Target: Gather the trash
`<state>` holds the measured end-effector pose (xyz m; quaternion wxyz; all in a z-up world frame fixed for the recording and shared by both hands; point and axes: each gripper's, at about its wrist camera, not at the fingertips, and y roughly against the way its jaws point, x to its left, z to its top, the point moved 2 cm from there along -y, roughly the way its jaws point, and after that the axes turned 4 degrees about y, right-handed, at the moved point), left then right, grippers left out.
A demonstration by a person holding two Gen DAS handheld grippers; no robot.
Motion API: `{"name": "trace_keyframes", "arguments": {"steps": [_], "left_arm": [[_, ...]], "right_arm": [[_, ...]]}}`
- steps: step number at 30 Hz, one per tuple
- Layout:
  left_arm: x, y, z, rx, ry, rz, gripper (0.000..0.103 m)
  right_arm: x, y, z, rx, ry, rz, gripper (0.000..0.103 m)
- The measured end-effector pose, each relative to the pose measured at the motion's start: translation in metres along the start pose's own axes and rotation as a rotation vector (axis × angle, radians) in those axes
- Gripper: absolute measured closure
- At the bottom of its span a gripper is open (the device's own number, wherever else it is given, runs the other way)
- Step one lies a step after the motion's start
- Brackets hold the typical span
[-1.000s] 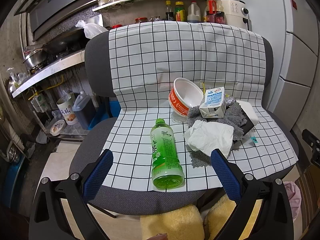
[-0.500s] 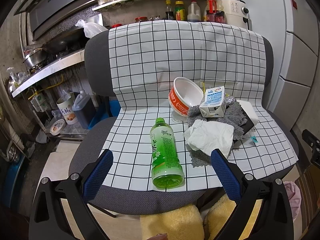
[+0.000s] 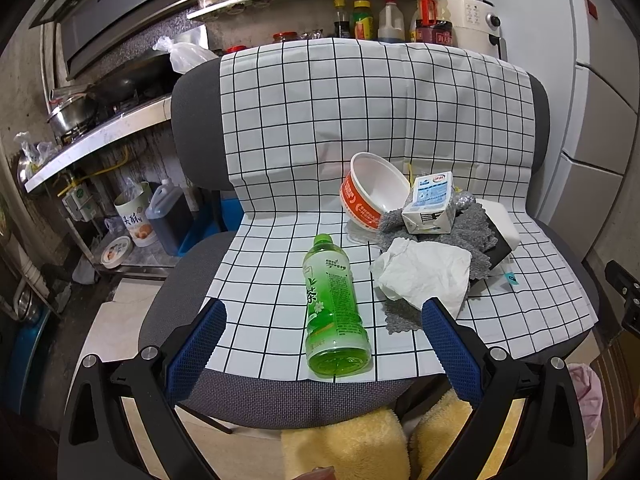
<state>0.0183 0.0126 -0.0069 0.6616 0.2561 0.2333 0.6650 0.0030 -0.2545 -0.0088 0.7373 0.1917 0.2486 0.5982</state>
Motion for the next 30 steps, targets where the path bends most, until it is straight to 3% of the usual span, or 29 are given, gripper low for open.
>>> {"name": "trace_keyframes", "arguments": {"steps": [7, 14, 22, 30], "left_arm": [[0.005, -0.011, -0.002, 0.037, 0.015, 0.003, 0.006], [0.007, -0.033, -0.006, 0.065, 0.016, -0.001, 0.007], [0.019, -0.065, -0.014, 0.093, 0.012, 0.036, 0.007], [0.046, -0.093, -0.022, 0.109, 0.033, 0.101, 0.007]], "right_arm": [[0.005, -0.014, -0.004, 0.028, 0.002, 0.011, 0.006], [0.030, -0.037, -0.009, 0.017, 0.064, 0.122, 0.006], [0.086, -0.070, -0.010, -0.010, 0.142, 0.323, 0.006], [0.152, -0.100, -0.008, 0.005, 0.228, 0.375, 0.006]]}}
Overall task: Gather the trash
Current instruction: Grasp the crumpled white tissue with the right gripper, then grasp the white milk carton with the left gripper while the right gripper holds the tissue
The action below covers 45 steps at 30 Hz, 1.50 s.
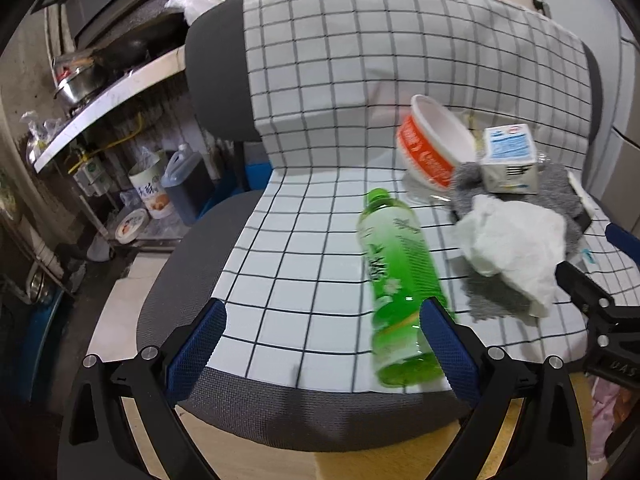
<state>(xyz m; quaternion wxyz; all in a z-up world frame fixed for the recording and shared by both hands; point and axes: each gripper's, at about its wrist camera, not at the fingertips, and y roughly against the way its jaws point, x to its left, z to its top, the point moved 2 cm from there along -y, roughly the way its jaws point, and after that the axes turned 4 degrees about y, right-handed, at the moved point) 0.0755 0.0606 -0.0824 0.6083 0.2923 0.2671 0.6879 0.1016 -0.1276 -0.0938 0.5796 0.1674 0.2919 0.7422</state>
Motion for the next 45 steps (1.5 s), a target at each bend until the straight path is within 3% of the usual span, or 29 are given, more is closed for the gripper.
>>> {"name": "trace_keyframes", "arguments": {"steps": [1, 4, 10, 12, 14, 17, 23, 26, 31, 35, 39, 41, 45], "left_arm": [[0.003, -0.003, -0.001, 0.005, 0.011, -0.007, 0.007], [0.012, -0.015, -0.002, 0.032, 0.046, -0.053, 0.008], [0.022, -0.027, -0.005, 0.051, 0.097, -0.124, 0.008], [0.024, -0.029, -0.005, 0.055, 0.107, -0.141, 0.008], [0.027, -0.030, -0.007, 0.057, 0.115, -0.151, 0.008], [0.028, -0.029, -0.008, 0.057, 0.117, -0.150, 0.008], [0.027, -0.022, -0.006, 0.046, 0.121, -0.147, 0.008], [0.020, -0.017, -0.004, 0.038, 0.115, -0.145, 0.008], [0.007, -0.011, -0.002, 0.035, 0.094, -0.138, 0.007], [-0.003, -0.007, 0.002, 0.030, 0.087, -0.140, 0.007], [-0.032, -0.002, 0.012, 0.006, 0.037, -0.196, 0.008], [-0.060, 0.001, 0.024, -0.024, -0.021, -0.253, 0.008], [-0.101, -0.005, 0.047, -0.051, -0.041, -0.372, 0.011]], "right_arm": [[0.005, -0.008, 0.002, 0.011, -0.002, 0.012, 0.006], [0.016, -0.025, 0.004, 0.035, 0.012, 0.007, 0.019], [0.017, -0.057, 0.009, 0.087, -0.029, -0.007, 0.020], [0.014, -0.060, 0.011, 0.091, -0.045, -0.020, 0.036], [0.008, -0.058, 0.012, 0.087, -0.075, -0.010, 0.063], [0.000, -0.048, 0.013, 0.060, -0.098, -0.006, 0.089], [-0.021, 0.003, 0.019, -0.087, -0.123, 0.034, 0.091], [-0.033, 0.021, 0.019, -0.125, -0.133, 0.025, 0.098], [-0.059, 0.064, 0.015, -0.240, -0.150, -0.073, 0.101], [-0.086, 0.083, 0.007, -0.264, -0.191, -0.110, 0.101], [-0.110, 0.092, -0.002, -0.258, -0.228, -0.143, 0.101], [-0.119, 0.093, -0.007, -0.253, -0.236, -0.154, 0.101], [-0.130, 0.094, -0.021, -0.250, -0.245, -0.161, 0.101]]}}
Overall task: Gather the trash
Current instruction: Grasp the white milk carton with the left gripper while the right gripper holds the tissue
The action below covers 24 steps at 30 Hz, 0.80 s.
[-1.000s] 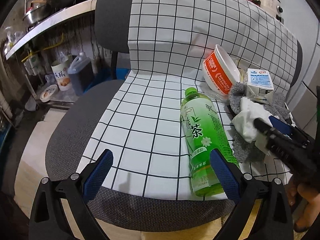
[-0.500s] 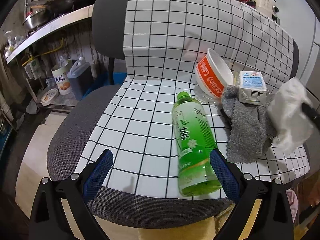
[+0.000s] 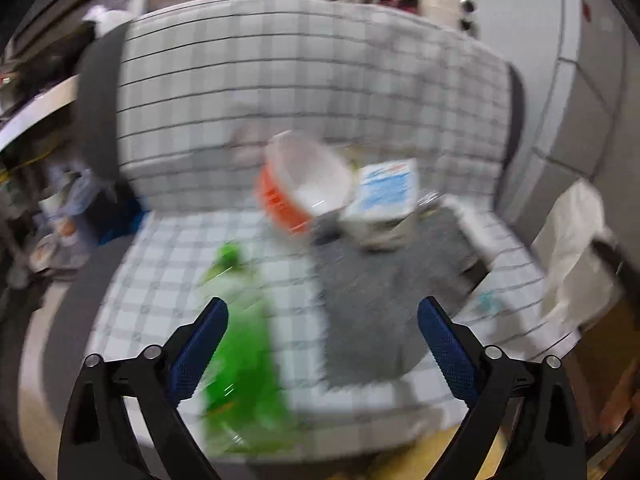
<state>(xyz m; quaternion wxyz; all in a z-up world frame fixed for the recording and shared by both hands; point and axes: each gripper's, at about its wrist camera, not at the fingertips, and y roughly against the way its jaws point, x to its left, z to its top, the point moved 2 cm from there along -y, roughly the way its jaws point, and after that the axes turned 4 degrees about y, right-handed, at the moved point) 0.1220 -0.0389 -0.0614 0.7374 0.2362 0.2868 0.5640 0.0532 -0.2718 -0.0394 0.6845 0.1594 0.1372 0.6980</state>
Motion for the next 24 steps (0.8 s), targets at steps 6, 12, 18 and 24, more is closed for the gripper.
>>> {"name": "trace_keyframes", "arguments": {"steps": [6, 12, 18, 24], "left_arm": [[-0.042, -0.047, 0.027, -0.024, -0.022, -0.019, 0.011], [-0.048, -0.087, 0.041, 0.011, 0.046, -0.060, 0.011], [-0.043, -0.112, 0.043, 0.042, 0.073, -0.071, 0.012], [-0.042, -0.117, 0.043, 0.022, 0.064, -0.077, 0.026]], "right_arm": [[-0.019, -0.012, -0.013, 0.032, -0.006, 0.013, 0.101], [-0.033, -0.023, -0.021, 0.048, -0.020, 0.022, 0.101], [-0.040, -0.033, -0.027, 0.072, -0.020, 0.034, 0.101], [-0.040, -0.033, -0.030, 0.087, -0.020, 0.033, 0.101]]}}
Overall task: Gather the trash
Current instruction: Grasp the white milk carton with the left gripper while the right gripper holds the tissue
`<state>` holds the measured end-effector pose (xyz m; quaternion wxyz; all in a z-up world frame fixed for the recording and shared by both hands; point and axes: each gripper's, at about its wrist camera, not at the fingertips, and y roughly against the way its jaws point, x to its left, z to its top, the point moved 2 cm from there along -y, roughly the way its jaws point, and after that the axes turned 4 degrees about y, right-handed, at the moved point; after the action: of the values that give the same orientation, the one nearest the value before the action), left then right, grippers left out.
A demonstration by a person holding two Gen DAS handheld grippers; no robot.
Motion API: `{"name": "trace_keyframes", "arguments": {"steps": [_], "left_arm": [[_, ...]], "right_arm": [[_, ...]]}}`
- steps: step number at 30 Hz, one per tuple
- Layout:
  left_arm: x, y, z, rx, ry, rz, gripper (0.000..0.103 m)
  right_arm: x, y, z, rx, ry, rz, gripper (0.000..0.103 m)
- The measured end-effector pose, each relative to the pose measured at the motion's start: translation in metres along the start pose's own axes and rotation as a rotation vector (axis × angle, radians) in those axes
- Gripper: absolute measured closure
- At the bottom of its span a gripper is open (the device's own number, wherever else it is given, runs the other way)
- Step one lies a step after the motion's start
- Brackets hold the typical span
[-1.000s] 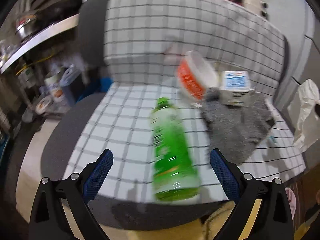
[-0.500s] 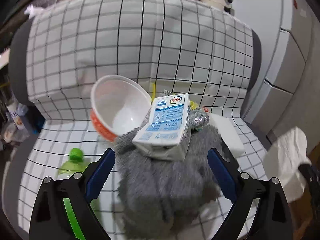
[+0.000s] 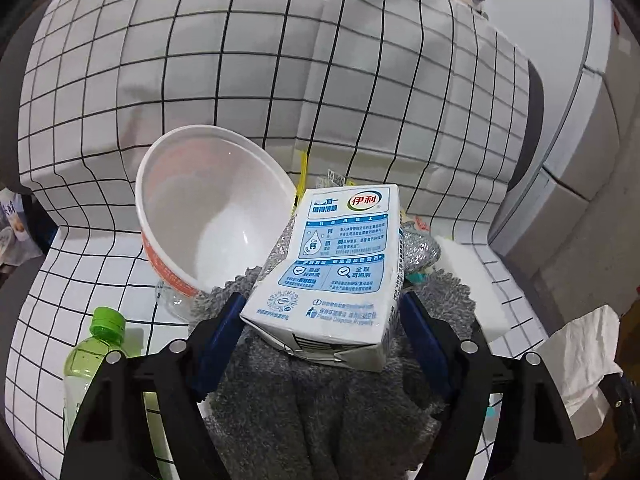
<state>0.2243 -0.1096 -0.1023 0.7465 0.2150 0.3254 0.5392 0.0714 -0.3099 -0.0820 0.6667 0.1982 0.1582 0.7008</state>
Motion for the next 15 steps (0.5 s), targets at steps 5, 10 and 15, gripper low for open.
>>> {"name": "trace_keyframes", "arguments": {"steps": [5, 10, 15], "left_arm": [[-0.017, 0.041, -0.007, -0.132, -0.069, 0.002, 0.028], [-0.037, 0.086, -0.030, -0.209, -0.110, -0.043, 0.029], [-0.063, 0.108, -0.067, -0.209, -0.116, -0.128, 0.029]], "right_arm": [[-0.006, 0.010, 0.003, -0.011, -0.026, -0.028, 0.101], [-0.012, 0.033, 0.002, -0.035, -0.057, -0.065, 0.101], [-0.028, 0.067, -0.014, -0.032, -0.071, -0.163, 0.101]]}}
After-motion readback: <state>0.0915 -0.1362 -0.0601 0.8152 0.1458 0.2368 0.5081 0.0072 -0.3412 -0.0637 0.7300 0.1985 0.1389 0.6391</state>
